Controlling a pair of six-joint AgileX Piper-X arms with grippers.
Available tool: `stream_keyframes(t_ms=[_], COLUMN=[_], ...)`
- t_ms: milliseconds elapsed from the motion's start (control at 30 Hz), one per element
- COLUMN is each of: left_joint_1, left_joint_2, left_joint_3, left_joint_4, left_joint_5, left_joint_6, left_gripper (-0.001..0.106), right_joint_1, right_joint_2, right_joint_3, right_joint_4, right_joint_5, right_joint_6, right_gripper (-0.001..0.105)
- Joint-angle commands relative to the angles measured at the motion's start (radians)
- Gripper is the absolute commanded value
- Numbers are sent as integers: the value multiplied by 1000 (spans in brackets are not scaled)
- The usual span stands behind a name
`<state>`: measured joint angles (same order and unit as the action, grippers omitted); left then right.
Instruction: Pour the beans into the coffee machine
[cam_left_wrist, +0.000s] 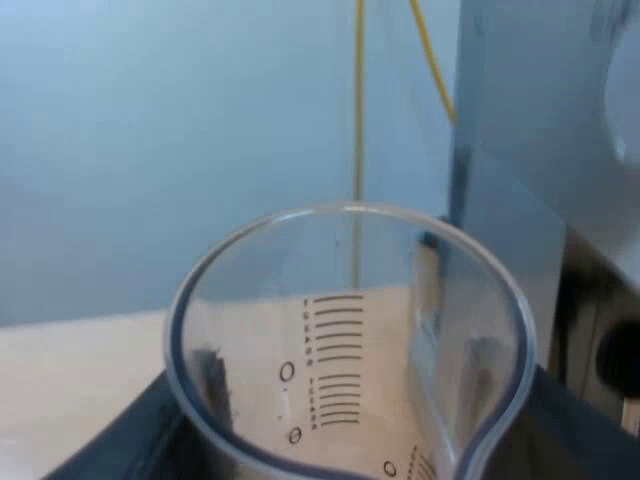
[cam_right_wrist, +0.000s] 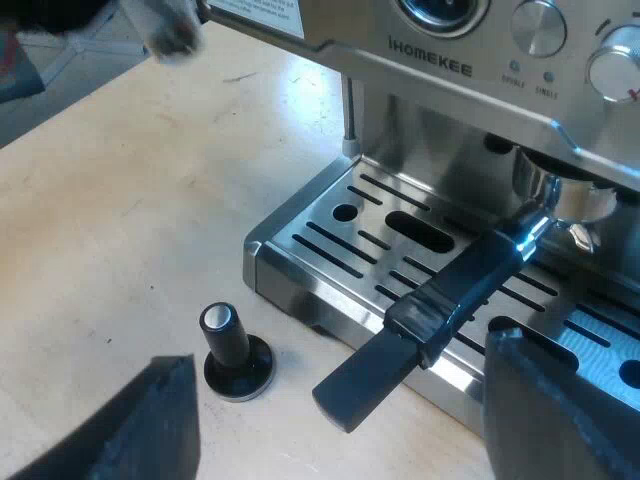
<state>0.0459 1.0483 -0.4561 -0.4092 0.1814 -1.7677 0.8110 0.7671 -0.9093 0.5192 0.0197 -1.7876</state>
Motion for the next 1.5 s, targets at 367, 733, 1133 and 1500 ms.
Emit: stream_keyframes(t_ms=[367,733,1133,1500], left_joint_1=[-1,-1,-21,-192], left_joint_2=[-233,-230,-102,75], left_joint_3=[-172,-421,-681,-896], left_joint_4=[519,780,915,975], left_joint_5=[-59,-62,-50,-181], left_joint_6=[75,75,75,75], left_gripper=[34,34,34,34], right_joint_1=[0,0,0,0], right_joint_2=[-4,-4,-4,-4], right_joint_3=[-29,-123,-151,-151], right_joint_4=[-90,-83,-67,-67], right_joint_5=[58,137,142,142], right_joint_6=[-3,-42,-52,-74], right_gripper=[62,62,62,62])
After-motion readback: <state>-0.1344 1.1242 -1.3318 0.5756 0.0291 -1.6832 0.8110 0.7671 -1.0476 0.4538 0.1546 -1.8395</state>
